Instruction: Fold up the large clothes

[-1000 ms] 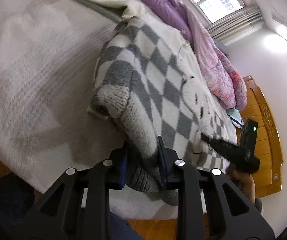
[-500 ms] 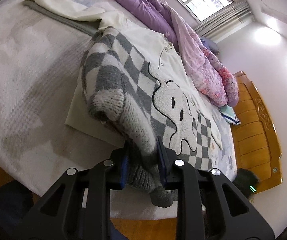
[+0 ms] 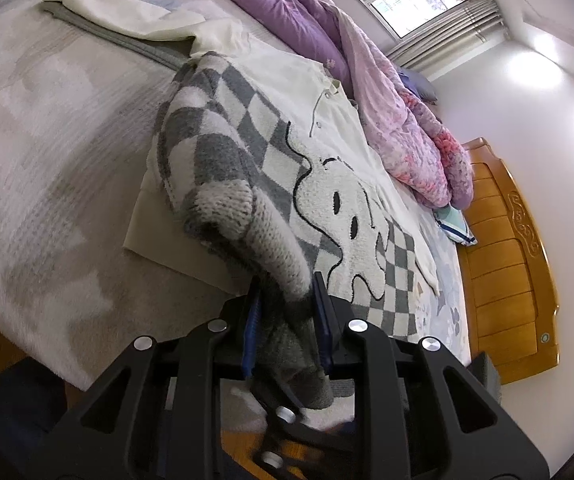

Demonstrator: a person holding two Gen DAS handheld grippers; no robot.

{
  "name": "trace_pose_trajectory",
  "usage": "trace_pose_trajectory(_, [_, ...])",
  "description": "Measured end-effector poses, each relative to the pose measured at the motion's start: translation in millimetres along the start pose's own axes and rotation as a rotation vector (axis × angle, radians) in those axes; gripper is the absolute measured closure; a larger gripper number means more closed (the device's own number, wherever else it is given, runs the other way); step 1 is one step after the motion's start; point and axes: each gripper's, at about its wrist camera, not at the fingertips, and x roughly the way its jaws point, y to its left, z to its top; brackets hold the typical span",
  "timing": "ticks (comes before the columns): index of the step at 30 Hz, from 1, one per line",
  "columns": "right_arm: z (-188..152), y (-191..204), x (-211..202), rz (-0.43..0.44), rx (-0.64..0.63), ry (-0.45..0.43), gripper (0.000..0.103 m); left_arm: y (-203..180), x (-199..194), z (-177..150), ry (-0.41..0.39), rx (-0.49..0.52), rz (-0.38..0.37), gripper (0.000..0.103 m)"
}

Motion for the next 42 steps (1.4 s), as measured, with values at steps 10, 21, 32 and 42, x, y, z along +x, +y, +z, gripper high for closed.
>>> trace_pose_trajectory(10, [11,-19,25,-0.008,0.095,-0.01,0.087,-1,-3,9,0.01,-0.014,-0.027,0.078])
trace_pose_trajectory(21, [13,-115,-23,0.187,0.679,-0.092,0.089,10,-48,18,-0.138,-0.018,0.067,0.074])
trace_pose_trajectory(32, [-31,-205,-131,0.166,1.039,-0.325,0.089,-118,90,1,0.005,0.213,0.019,0.074])
trace_pose_trajectory(42, [-143,-278,-180,-0.08,1.38,-0.326,0.089,-186,165,-42,0.141,0.358,0.012,0.069])
